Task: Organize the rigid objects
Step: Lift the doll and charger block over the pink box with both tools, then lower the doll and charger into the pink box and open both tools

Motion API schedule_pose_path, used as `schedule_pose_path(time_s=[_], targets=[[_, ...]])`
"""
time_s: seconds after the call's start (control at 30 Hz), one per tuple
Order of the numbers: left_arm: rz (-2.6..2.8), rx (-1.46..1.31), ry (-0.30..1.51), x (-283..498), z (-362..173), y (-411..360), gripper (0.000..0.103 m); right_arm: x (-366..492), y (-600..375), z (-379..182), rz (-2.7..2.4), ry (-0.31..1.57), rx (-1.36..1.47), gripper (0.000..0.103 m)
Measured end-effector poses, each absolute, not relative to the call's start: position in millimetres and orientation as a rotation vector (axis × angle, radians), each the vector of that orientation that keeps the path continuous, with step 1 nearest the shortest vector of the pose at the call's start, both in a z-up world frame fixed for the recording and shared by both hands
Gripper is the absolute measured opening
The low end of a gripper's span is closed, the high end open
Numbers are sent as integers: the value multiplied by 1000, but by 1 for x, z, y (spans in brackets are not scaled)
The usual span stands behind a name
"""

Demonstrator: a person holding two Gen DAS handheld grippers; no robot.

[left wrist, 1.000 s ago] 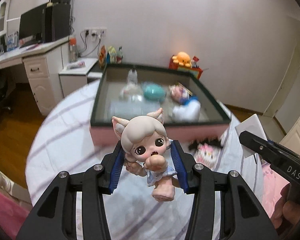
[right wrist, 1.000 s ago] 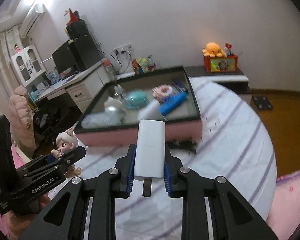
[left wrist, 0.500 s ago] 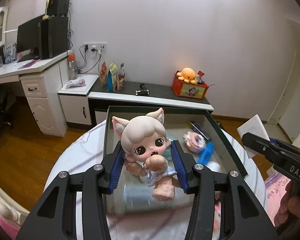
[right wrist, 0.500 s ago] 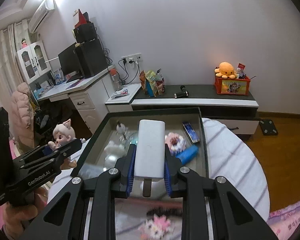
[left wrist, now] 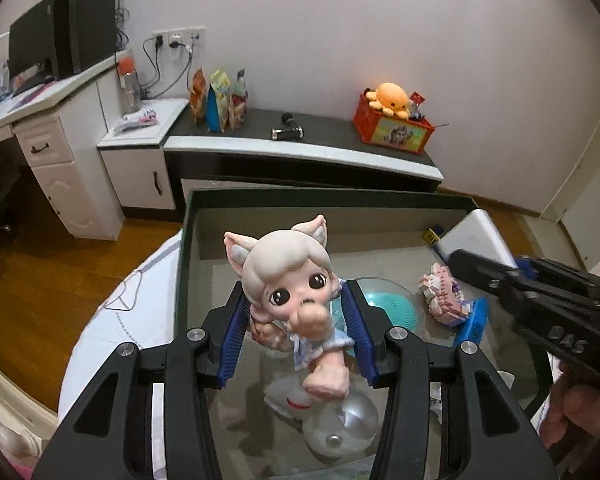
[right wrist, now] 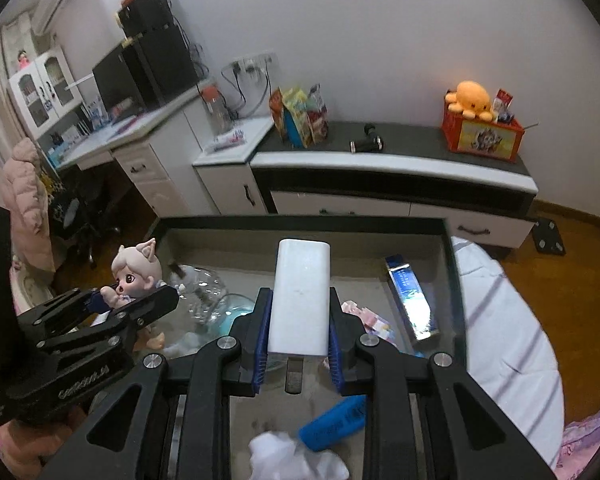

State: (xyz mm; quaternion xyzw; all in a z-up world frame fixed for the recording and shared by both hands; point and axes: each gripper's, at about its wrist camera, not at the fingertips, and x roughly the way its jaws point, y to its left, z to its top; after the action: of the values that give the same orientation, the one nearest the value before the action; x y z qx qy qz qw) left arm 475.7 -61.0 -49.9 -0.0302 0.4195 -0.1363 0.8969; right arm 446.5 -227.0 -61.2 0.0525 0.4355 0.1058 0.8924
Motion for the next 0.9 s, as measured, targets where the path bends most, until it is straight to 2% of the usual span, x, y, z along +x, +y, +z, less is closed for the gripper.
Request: schedule_pose_path(time_s=[0.17,0.2,0.23,0.27,0.3,0.33,0.4,0.47,0.57,0.63,0.67,0.9], targets=[[-268,-31,898,479,-51,-64,50,457,-225,-72,216,949,99,25],[-253,-17,898,477,-50,-65,55,457,-226,-73,213,951,97,25],[-243,-9,894,477,-49,-65,68,456,-227,-73,206,950,99,25],[-238,-9,891,476,-48,-64,76,456,-227,-73,203,954,101,29],[-236,-16,887,474,-47,-62,88,455,-228,-73,203,960,104,40],[-235,-18,879,471,-44,-61,92,452,-229,-73,205,962,108,58],[-234,-8,870,465,-40,-59,94,449,-228,-71,208,958,108,73],[-226,0,853,457,-35,-58,97,443,-231,-67,206,942,122,80],[-213,1,810,438,-24,-55,100,430,-236,-59,197,919,138,84],[-199,1,772,423,-15,-51,103,420,-239,-54,180,903,131,92],[-192,3,753,413,-12,-51,103,414,-239,-51,170,893,126,103],[-134,37,661,354,11,-47,103,366,-240,-24,160,822,148,103]])
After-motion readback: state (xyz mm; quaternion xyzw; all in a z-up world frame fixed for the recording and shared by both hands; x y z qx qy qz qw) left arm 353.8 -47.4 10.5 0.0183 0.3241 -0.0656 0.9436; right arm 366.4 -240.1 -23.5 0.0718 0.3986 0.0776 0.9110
